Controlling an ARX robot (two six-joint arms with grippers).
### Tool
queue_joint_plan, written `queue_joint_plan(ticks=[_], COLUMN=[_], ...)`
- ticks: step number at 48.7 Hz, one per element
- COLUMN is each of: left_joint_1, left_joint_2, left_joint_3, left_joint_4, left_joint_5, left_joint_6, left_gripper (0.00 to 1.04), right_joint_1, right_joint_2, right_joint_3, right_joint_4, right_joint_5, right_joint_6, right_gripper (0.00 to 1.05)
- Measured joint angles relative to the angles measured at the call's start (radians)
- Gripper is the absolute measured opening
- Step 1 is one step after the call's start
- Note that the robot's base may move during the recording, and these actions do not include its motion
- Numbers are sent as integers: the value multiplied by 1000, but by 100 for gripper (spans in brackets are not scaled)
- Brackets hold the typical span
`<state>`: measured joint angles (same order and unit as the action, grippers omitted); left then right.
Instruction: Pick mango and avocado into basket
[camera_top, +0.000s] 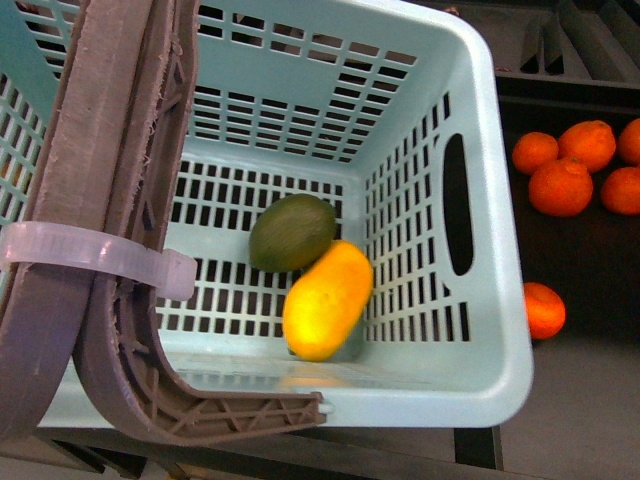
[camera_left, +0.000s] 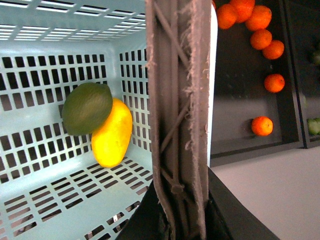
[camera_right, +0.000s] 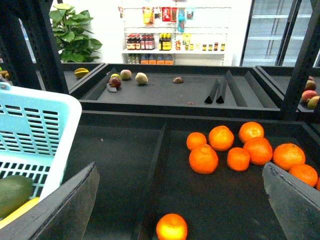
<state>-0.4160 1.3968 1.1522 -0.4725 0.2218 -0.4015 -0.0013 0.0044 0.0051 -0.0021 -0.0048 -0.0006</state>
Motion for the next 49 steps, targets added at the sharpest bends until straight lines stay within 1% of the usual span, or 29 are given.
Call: queue_joint_plan(ticks=[2, 3, 4, 7, 8, 10, 12, 14, 18, 22, 24, 25, 28, 34, 37, 43, 49], left_joint_1=[1, 14, 24, 39, 41, 39, 27, 22, 16, 16, 19, 21, 43, 93, 111, 146, 172], left_joint_2=[0, 7, 19, 71, 93, 156, 243, 301, 423, 530, 605, 627, 723, 856, 892, 978, 1054], left_joint_3=[0, 6, 15, 42, 52, 88, 148, 193, 315, 453, 562, 594, 739, 930, 973, 1046, 1105], left_joint_4=[0, -18, -31, -2, 23, 90, 171, 209, 254, 249, 229, 216, 169, 92, 72, 72, 125], left_joint_5=[-8, 32, 111, 267, 299, 302, 273, 246, 148, 40, -55, -86, -202, -313, -329, -318, -298], left_joint_6=[1, 34, 74, 217, 261, 311, 319, 275, 103, -98, -249, -284, -477, -679, -740, -892, -1015], left_gripper=[10, 10, 10, 10, 10, 10, 10, 10, 10, 10, 10, 10, 10, 10, 10, 10, 10], right_joint_1=[0, 0, 0, 0, 0, 0, 0, 0, 0, 0, 0, 0, 0, 0, 0, 0, 0], right_joint_2=[0, 0, 0, 0, 0, 0, 0, 0, 0, 0, 0, 0, 0, 0, 0, 0, 0], right_joint_3=[0, 0, 0, 0, 0, 0, 0, 0, 0, 0, 0, 0, 0, 0, 0, 0, 0], right_joint_4=[0, 0, 0, 0, 0, 0, 0, 0, 0, 0, 0, 0, 0, 0, 0, 0, 0], right_joint_5=[0, 0, 0, 1, 2, 1, 0, 0, 2, 3, 3, 3, 2, 2, 2, 2, 2], right_joint_6=[0, 0, 0, 0, 0, 0, 0, 0, 0, 0, 0, 0, 0, 0, 0, 0, 0], right_gripper=[97, 97, 97, 97, 97, 97, 97, 97, 97, 97, 97, 97, 97, 97, 97, 97, 97])
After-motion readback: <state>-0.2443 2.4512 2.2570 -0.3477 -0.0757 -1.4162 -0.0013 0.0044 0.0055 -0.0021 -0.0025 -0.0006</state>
